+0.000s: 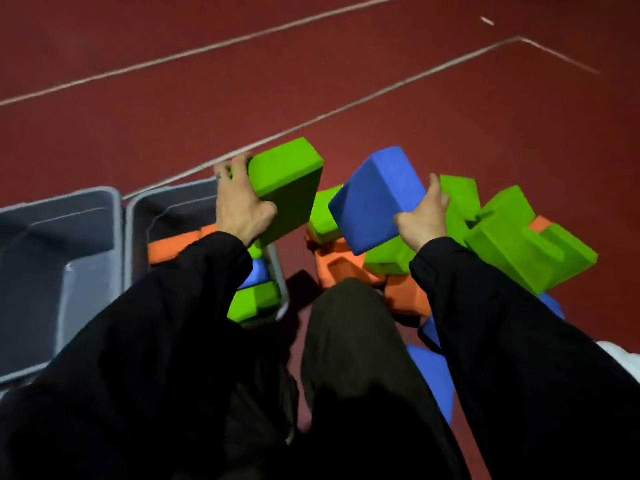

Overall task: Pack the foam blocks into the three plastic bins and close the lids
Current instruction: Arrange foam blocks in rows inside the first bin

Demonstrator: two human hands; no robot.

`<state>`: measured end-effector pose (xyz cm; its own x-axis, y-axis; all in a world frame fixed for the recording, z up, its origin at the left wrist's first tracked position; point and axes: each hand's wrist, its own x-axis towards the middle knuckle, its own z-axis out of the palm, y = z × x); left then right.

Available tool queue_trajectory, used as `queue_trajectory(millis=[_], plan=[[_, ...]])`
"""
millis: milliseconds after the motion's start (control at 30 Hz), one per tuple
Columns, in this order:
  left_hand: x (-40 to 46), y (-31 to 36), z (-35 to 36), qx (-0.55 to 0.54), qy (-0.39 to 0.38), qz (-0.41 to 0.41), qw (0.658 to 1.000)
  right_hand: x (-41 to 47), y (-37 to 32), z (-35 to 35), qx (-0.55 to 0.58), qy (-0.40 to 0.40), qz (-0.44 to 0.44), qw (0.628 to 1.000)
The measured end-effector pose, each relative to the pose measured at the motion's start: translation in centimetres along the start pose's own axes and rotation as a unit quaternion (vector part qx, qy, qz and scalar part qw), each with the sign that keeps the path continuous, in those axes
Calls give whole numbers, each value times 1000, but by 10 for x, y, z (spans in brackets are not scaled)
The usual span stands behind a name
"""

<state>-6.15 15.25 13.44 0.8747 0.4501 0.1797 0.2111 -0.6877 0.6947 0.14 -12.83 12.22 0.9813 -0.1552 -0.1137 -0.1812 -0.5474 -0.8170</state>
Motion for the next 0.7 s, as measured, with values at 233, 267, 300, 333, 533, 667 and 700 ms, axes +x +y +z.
queue_trajectory(millis=[233,267,300,333,533,667,700], plan=[[27,-103,-124,137,107,-79,982,-5,-103,76,-11,-36,-177,983],[31,-120,-132,135,108,-96,980,-4,-113,92,-6,-46,-196,980],[34,-134,-137,134,110,-113,978,-2,-121,110,0,-59,-212,976],[39,-147,-141,134,114,-129,976,2,-130,128,5,-77,-223,972],[76,-201,-139,139,69,-169,973,28,-160,234,-14,-168,-241,956],[108,-229,-124,145,31,-174,974,48,-164,289,-13,-199,-242,950],[114,-237,-119,151,25,-172,973,52,-163,300,-15,-204,-244,948]])
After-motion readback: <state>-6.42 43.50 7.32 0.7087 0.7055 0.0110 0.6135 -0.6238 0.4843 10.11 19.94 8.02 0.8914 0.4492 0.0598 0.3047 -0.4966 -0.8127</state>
